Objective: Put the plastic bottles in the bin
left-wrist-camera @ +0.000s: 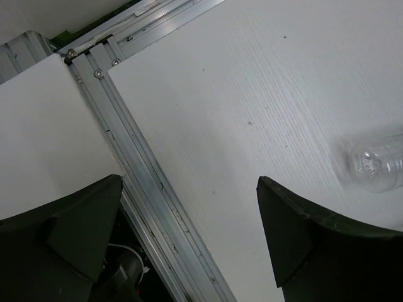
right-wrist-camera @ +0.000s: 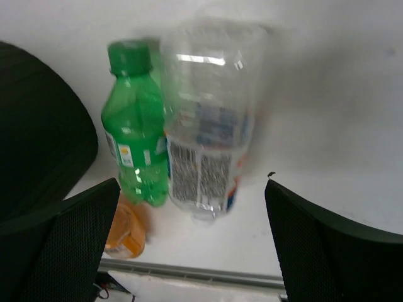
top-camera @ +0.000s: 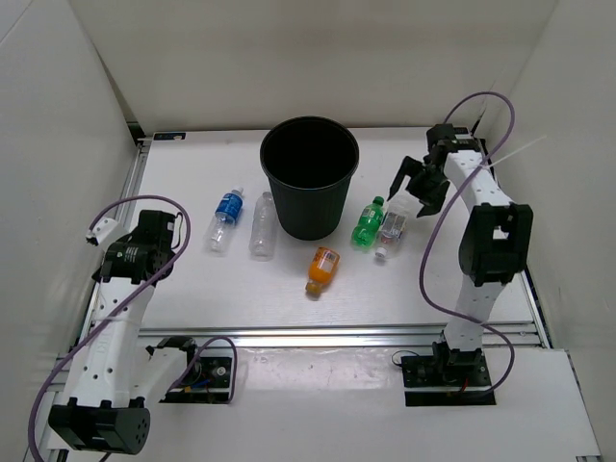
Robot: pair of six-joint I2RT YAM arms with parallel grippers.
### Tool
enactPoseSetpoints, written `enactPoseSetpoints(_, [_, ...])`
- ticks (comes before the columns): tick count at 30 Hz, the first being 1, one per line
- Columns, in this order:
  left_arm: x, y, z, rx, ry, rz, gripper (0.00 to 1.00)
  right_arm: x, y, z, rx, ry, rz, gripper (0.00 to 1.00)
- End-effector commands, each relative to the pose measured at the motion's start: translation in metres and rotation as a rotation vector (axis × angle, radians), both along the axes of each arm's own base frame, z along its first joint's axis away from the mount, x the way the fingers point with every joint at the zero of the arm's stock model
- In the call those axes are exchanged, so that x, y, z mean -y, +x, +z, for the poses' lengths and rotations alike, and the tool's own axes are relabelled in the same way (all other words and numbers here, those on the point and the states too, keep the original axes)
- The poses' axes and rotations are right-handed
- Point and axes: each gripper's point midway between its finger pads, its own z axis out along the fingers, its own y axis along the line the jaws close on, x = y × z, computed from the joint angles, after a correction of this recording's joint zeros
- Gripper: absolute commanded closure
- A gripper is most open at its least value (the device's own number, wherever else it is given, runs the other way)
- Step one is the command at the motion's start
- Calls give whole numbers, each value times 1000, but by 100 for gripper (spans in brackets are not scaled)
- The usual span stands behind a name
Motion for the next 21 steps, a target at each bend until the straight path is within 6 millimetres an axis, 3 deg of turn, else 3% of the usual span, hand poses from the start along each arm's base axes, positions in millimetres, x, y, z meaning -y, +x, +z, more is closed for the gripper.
enactPoseSetpoints(1, [-1, 0, -3, -35, 17, -25, 1, -10, 18, -12, 5, 23, 47, 0])
enactPoseSetpoints(7, [1, 3, -5, -35, 9, -29, 1, -5, 22, -51, -77, -12, 47, 0])
enactPoseSetpoints(9, [1, 3, -5, -35, 9, -29, 1, -1, 12, -68, -128, -35, 42, 0])
enactPoseSetpoints(11, [1, 4, -6, -44, 9, -29, 1, -1, 6, -73, -148, -36, 43, 0])
enactPoseSetpoints(17, [3, 9, -17, -86, 4, -32, 1, 22, -5, -85, -201, -89, -8, 30])
enactPoseSetpoints(19, [5, 13, -21, -99, -5, -36, 1, 38, -6, -74, -191, -112, -42, 41])
enactPoseSetpoints(21, [7, 18, -22, -92, -14, -40, 1, 45, -5, -57, -164, -117, -91, 46])
